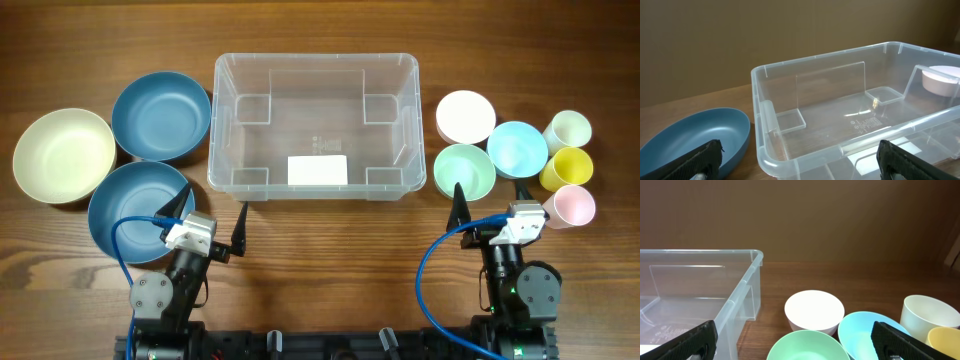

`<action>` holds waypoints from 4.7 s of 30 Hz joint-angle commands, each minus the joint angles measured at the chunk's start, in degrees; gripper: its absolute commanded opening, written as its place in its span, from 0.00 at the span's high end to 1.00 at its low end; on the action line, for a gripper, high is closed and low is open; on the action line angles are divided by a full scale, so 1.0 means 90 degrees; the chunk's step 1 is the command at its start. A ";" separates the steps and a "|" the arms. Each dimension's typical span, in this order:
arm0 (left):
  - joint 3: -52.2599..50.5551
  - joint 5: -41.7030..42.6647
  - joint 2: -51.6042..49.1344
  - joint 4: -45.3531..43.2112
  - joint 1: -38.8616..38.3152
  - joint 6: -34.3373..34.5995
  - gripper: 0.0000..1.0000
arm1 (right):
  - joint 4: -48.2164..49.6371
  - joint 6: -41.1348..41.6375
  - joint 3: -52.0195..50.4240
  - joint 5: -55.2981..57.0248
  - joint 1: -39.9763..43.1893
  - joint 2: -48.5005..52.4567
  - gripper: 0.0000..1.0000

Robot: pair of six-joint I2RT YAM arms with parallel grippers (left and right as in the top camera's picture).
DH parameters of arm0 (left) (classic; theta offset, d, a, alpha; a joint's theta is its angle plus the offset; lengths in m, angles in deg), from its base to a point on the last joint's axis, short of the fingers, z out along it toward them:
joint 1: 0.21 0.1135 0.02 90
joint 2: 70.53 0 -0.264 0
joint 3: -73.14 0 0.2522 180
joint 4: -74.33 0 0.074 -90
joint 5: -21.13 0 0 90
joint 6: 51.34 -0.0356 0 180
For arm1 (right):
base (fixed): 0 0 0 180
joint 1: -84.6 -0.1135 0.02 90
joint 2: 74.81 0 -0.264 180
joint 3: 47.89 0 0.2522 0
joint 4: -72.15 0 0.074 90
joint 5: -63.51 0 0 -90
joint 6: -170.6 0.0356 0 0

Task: Pack container

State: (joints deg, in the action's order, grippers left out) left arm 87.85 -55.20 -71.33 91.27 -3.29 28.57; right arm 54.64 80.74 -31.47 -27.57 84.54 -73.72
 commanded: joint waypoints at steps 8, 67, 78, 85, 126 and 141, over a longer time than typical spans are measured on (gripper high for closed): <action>-0.0068 0.0121 0.0046 -0.0027 -0.0041 -0.0121 0.00 | 0.0034 0.0104 -0.0073 -0.0056 0.0032 -0.0007 0.00; -0.0068 0.0119 0.0046 -0.0027 -0.0041 -0.0121 0.00 | 0.0034 0.0104 -0.0073 -0.0056 0.0032 -0.0007 0.00; -0.0068 0.0121 0.0046 -0.0027 -0.0041 -0.0121 0.00 | 0.0034 0.0102 -0.0073 -0.0056 0.0032 -0.0007 0.00; -0.0068 0.0121 0.0046 -0.0027 -0.0041 -0.0121 0.00 | 0.0034 0.0107 -0.0073 -0.0056 0.0032 -0.0007 0.00; -0.0068 0.0119 0.0046 -0.0027 -0.0039 -0.0121 0.00 | 0.0182 0.2902 -0.0073 0.3276 0.0032 0.0316 0.00; -0.0068 0.0121 0.0046 -0.0027 -0.0041 -0.0121 0.00 | 0.0192 0.1501 -0.0073 0.3286 0.0032 0.1404 0.00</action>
State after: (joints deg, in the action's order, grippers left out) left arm 87.85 -55.20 -71.33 91.27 -3.29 28.57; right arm 55.95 95.48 -31.50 0.67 84.54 -62.49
